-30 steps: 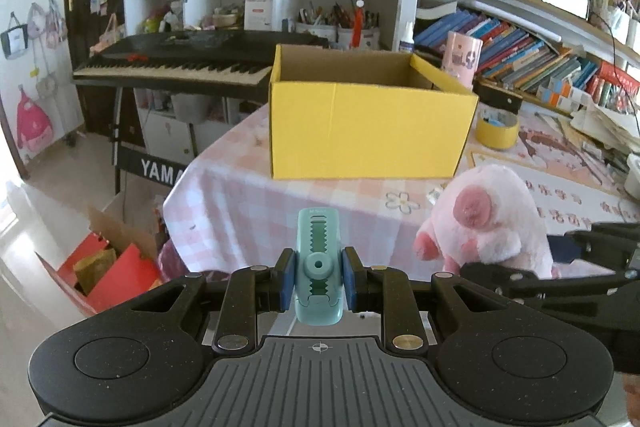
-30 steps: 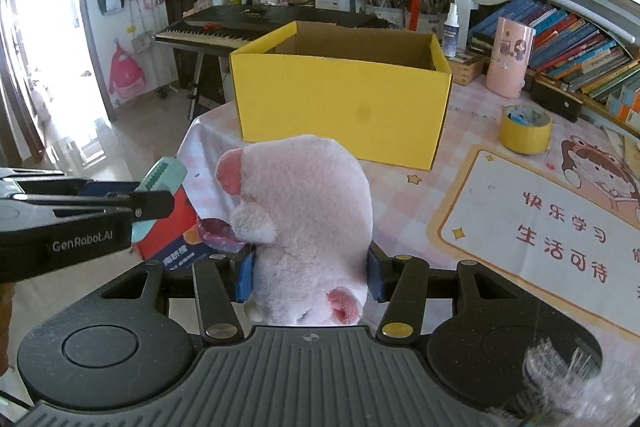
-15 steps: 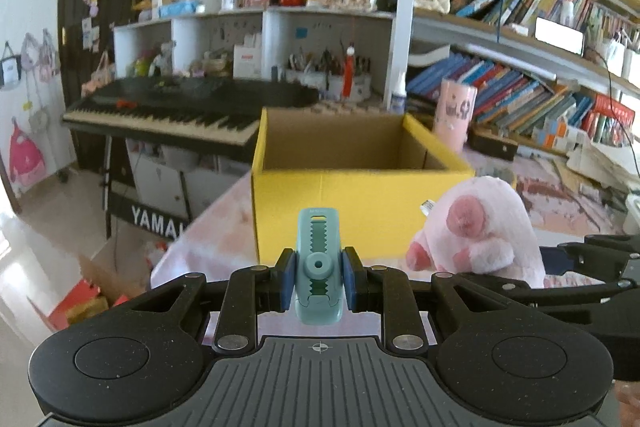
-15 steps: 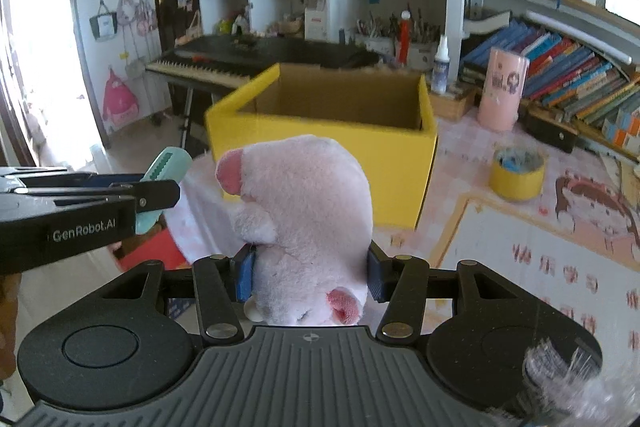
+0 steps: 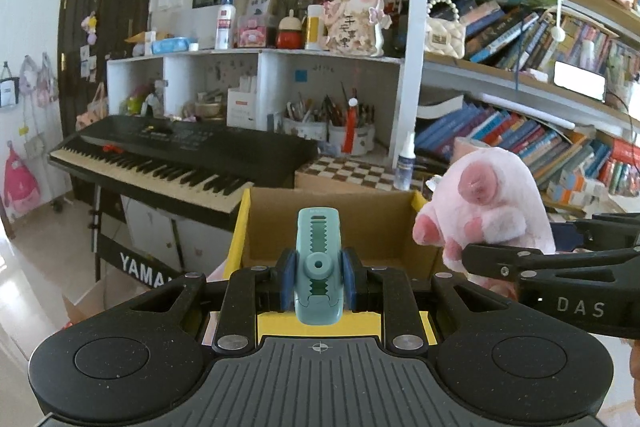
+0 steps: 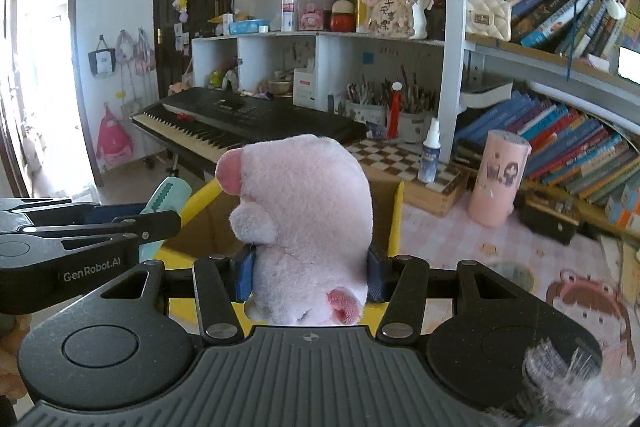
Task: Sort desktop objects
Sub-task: 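Carry the pig and dispenser in both tools toward the yellow box, then release the dispenser with the left tool while the right tool drops the pig into the box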
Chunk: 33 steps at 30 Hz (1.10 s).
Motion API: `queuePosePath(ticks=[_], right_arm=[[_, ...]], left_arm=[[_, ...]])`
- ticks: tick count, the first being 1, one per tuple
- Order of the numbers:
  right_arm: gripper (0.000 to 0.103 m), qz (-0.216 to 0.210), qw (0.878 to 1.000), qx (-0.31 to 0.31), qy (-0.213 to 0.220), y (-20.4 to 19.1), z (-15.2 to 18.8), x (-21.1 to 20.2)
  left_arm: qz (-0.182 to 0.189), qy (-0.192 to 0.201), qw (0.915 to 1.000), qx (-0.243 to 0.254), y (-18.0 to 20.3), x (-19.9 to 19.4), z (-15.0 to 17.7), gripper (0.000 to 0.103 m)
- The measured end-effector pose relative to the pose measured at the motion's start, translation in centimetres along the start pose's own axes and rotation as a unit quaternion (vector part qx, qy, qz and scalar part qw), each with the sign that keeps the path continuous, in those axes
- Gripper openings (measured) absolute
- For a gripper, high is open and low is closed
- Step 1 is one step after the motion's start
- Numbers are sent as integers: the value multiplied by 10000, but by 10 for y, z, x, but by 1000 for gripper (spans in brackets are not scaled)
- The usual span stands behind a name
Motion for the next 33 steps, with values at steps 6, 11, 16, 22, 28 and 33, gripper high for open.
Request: queuePosePath(ticks=[6,11,16,22,28,33], right_arm=[[50,-164,9995,-217,-133,17,-11,30],[50,-384,9980,-419,-281,23,-11,54],[50,-578,9953,-626,-467,28,-7,79],[50,-781,9885,-1019,-802,28,2,109],[50,-974,9783,-1387,-1192,27,16,137],[51,-1219,9620,-2022,-1374,18,24,151]], left_arm=[[-172,-125,9998,15,4,31,-3,23],[-329,-365,9988,65,6,57,5,23],[-428,-600,9972,127,9,82,10,23],[-489,-981,9938,171,10,106,23,23],[-589,-1468,9871,244,8,121,41,23],[-586,-1668,9841,169,7,124,49,23]])
Point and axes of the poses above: each gripper's, at about its wrist camera, not at the fingertips, and x roughly the way its jaws point, y to its right, z to its underside, the point moved 10 cm from there along x, roughly the way its jaws point, and after that the axes turned 3 degrees about z, right-handed, at the moved point
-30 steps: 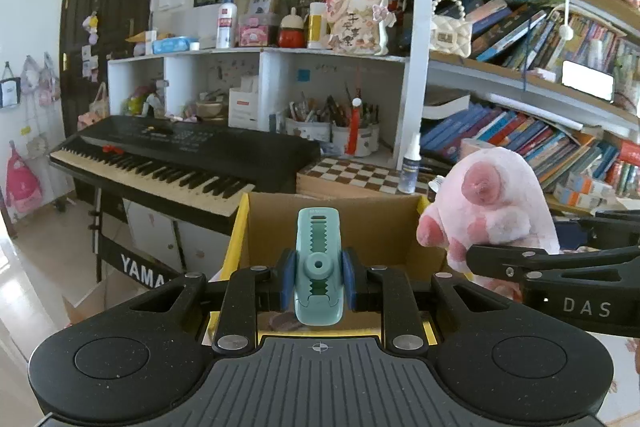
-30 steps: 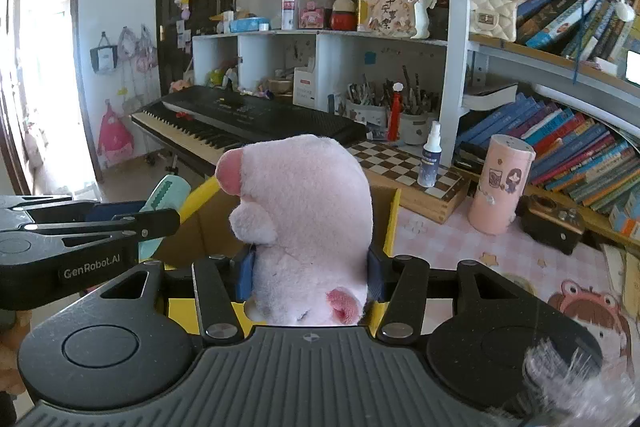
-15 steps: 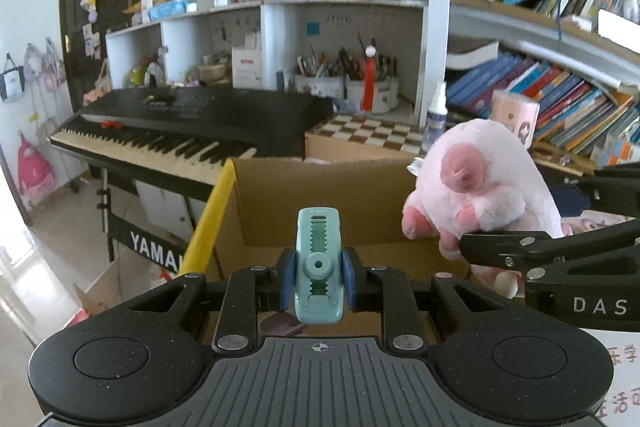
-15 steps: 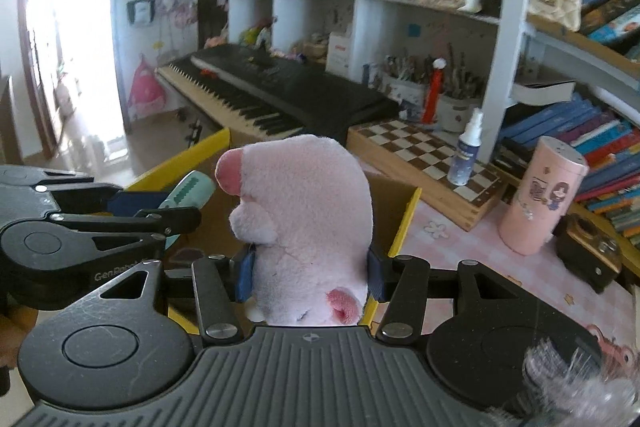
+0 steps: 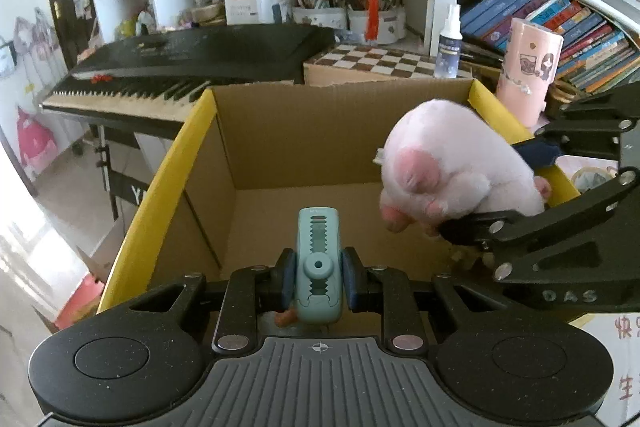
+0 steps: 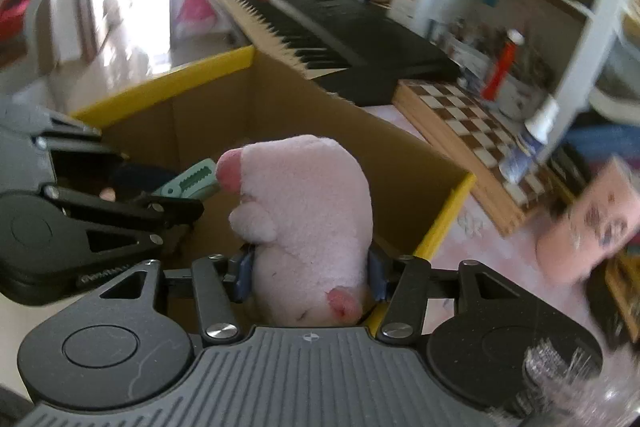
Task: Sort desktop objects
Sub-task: 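Release the dispenser with the left tool while the right tool drops the pig into the box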
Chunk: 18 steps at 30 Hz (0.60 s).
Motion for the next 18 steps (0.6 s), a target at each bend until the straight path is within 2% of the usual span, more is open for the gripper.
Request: queuePosePath(ticks=[5,9,12,18], right_arm=[[51,-127,9988,-423,-203,-3,1,13],[53,-173,9977,-577,-315,-6,3,20],[55,-161,9975,-611,-320,-7,4,22],[61,-77,9986,-524,-91,-3,-2,13]], left_arm=[[-17,-63,10000,-28,1,3,0,23],[-90,-41,9999,-41,0,2,0,28],[-210,13,9998,-48,-2,-1,0,41],[-363,257,9989,-123,-7,-13,-4,53]])
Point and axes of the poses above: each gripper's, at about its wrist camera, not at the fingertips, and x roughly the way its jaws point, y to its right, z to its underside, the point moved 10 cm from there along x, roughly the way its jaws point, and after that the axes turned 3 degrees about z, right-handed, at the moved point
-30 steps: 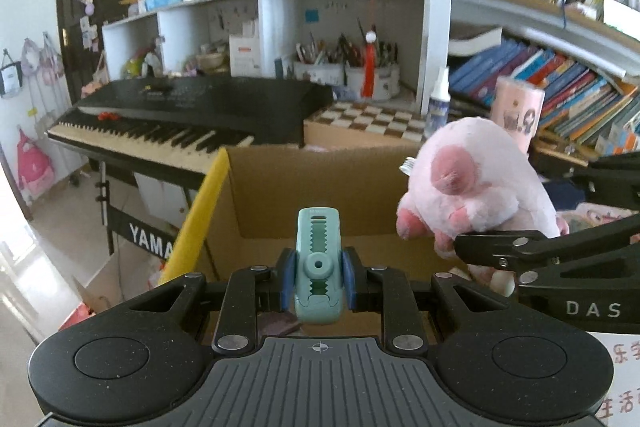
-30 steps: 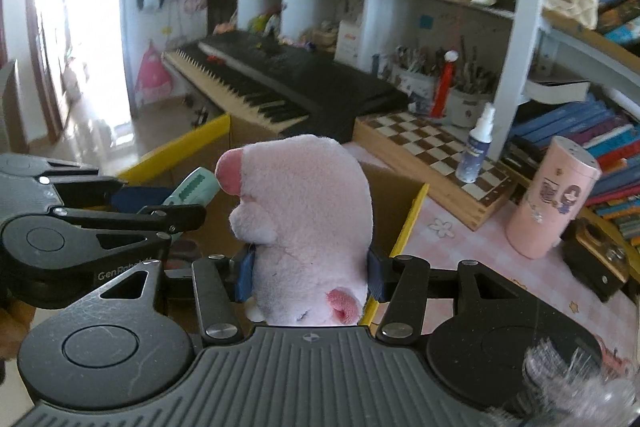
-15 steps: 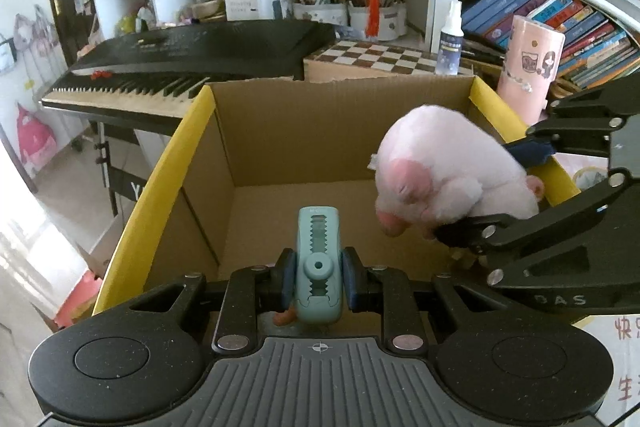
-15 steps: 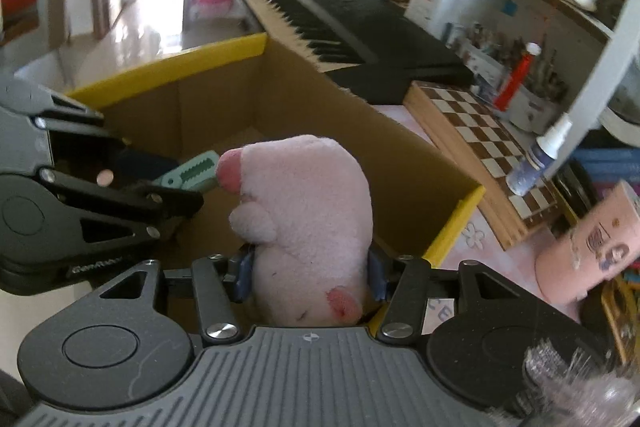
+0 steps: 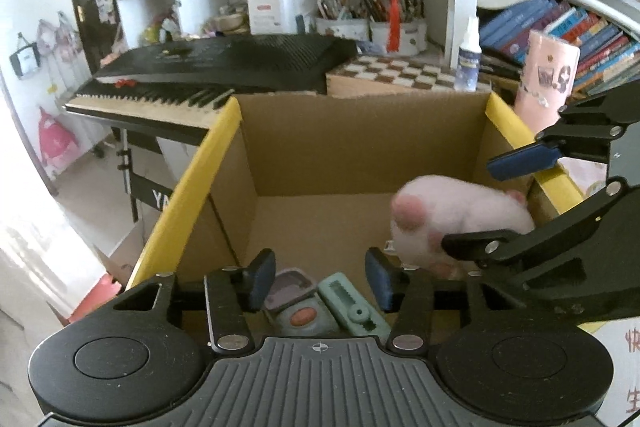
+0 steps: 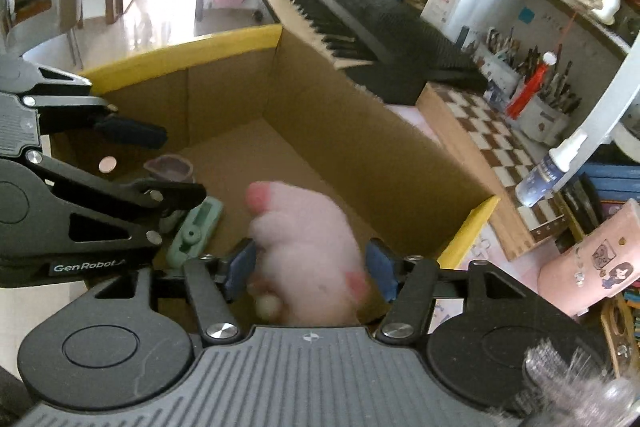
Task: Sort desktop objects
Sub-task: 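Release the dispenser with the left tool while the right tool drops the pig into the box, then withdraw both open tools from the box back over the table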
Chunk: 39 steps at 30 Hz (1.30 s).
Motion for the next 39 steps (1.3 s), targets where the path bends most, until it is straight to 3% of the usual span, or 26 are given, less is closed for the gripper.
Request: queuePosePath(ticks=[4,10,19,39], right_arm=[[68,196,9993,233,210,8,-5,-15],[69,579,9944,683,559,15,-6,-50],[70,1145,9777,1519,886,18,15,-103],[69,1796,9462,2526,935,-53,80,-172]], left_arm=[[-33,253,9995,-162,-6,-14,-6,63],[92,732,9970,-247,-7,-40,-17,78],[294,1131,9927,-307,-4,-72,-18,83],[564,860,9946,-133,-9,-127,54,84]])
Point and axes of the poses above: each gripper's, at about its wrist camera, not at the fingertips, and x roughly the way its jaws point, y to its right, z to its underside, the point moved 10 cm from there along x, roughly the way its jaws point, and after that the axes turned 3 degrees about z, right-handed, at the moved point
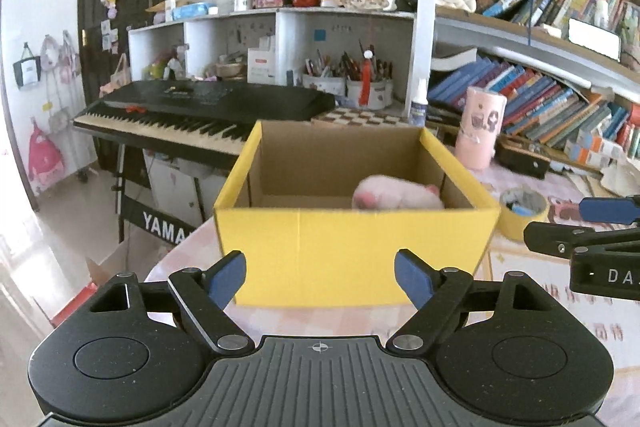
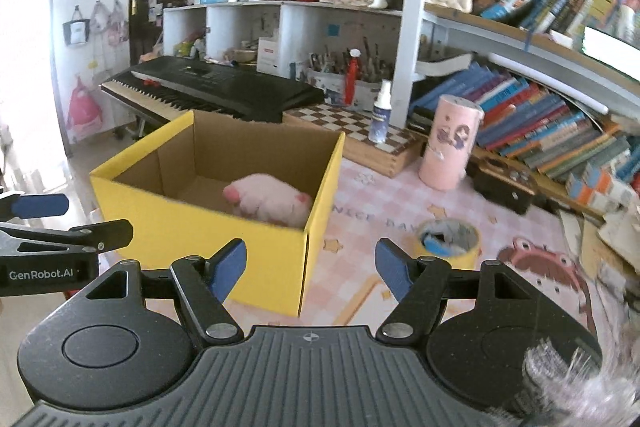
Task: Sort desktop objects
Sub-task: 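Withdraw both open tools from the box back over the table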
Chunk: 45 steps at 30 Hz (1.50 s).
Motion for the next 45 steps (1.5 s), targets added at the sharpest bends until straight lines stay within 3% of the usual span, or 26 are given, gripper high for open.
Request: queuePosePath(ticks=[24,36,45], right_arm=[[70,543,9969,508,-274,-28,77,-61],[73,906,9872,1227,-462,-5,101,-76],[76,1088,9849,1237,-532,2,113,-88]], left_arm=[[243,-327,9986,326,6,-40,53,84],[579,-502,9954,570,25,-50,72,88],[863,-579,9924,657,44,-48,76,89]])
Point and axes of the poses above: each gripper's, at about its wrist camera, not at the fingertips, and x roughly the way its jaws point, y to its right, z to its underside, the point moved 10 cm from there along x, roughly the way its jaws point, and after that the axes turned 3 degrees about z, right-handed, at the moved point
